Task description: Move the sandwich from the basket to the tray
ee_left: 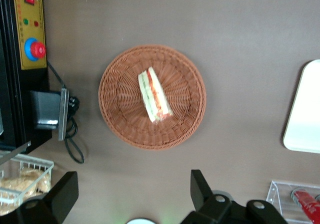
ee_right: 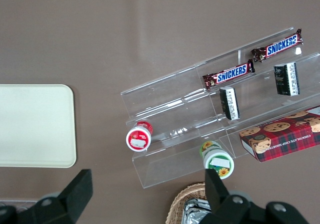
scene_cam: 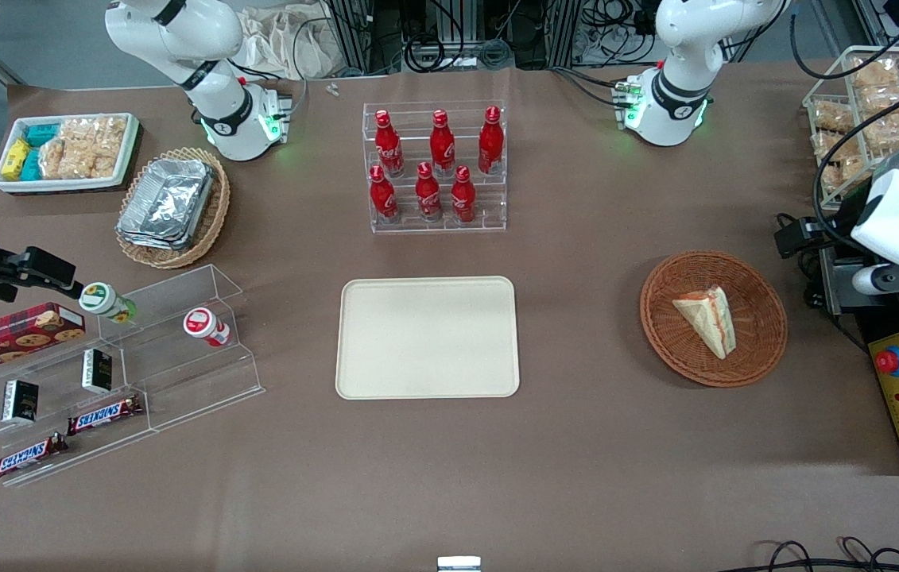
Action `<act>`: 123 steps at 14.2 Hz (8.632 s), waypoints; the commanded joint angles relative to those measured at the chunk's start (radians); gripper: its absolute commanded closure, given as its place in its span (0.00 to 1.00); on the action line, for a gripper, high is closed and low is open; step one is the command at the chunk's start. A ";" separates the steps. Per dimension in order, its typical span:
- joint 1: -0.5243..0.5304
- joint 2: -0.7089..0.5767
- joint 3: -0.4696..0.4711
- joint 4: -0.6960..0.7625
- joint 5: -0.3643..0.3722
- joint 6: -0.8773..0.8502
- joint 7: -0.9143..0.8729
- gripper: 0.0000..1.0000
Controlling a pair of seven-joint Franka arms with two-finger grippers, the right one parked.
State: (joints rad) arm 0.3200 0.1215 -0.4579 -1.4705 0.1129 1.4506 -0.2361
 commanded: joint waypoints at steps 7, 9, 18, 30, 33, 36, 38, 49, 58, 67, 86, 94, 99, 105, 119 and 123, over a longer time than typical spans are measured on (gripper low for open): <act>0.011 0.000 0.004 -0.139 -0.013 0.073 -0.164 0.01; 0.040 -0.032 0.004 -0.311 -0.013 0.251 -0.233 0.01; 0.045 -0.013 0.093 -0.769 -0.010 0.859 -0.351 0.01; 0.030 0.067 0.090 -0.879 -0.016 1.073 -0.505 0.01; 0.028 0.076 0.090 -0.927 -0.016 1.146 -0.511 0.03; 0.028 0.078 0.090 -0.924 -0.004 1.149 -0.500 0.73; 0.025 0.075 0.090 -0.919 0.002 1.149 -0.496 1.00; 0.028 -0.109 0.065 -0.664 -0.016 0.660 -0.234 1.00; 0.025 -0.039 -0.210 -0.177 -0.073 0.142 -0.118 1.00; -0.123 0.361 -0.450 -0.148 0.123 0.419 -0.514 1.00; -0.499 0.745 -0.188 -0.021 0.427 0.778 -0.769 1.00; -0.481 0.731 -0.188 -0.008 0.427 0.777 -0.761 0.00; -0.403 0.627 -0.200 -0.005 0.415 0.696 -0.760 0.00; -0.184 0.385 -0.266 -0.094 0.228 0.544 -0.681 0.00; -0.251 0.014 0.141 -0.142 -0.053 0.240 -0.230 0.00; -0.341 -0.014 0.379 -0.129 -0.079 0.188 0.025 0.00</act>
State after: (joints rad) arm 0.0238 0.1393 -0.1654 -1.5804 0.0613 1.6596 -0.3133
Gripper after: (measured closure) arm 0.000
